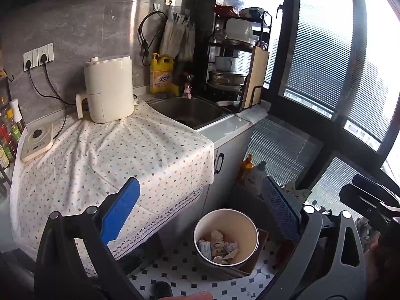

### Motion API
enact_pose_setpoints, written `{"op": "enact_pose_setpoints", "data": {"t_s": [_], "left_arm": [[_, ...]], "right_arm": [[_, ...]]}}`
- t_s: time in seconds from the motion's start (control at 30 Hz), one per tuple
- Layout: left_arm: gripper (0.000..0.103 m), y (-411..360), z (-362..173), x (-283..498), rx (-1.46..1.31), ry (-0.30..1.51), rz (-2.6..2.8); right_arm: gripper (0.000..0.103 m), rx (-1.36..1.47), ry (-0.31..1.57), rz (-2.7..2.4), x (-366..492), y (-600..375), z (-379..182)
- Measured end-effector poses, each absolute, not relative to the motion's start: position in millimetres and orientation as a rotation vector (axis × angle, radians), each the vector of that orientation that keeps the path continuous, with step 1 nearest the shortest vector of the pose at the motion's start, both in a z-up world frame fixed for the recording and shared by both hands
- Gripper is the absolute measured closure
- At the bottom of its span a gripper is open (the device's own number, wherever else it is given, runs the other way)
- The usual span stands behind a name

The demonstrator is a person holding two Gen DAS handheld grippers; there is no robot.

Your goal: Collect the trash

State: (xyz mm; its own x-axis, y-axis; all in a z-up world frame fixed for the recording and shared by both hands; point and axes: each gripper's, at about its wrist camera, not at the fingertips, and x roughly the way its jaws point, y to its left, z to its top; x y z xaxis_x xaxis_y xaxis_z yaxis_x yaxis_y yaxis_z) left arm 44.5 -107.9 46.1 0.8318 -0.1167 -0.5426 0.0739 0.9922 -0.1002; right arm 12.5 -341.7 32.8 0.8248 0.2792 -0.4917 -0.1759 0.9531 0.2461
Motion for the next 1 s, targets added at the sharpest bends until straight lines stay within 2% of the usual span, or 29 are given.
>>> {"op": "enact_pose_setpoints", "data": {"t_s": [1.0], "left_arm": [[0.006, -97, 52, 56, -0.071, 0.583, -0.074]], "right_arm": [[0.008, 0.170, 0.561, 0.246, 25, -336, 35]]}}
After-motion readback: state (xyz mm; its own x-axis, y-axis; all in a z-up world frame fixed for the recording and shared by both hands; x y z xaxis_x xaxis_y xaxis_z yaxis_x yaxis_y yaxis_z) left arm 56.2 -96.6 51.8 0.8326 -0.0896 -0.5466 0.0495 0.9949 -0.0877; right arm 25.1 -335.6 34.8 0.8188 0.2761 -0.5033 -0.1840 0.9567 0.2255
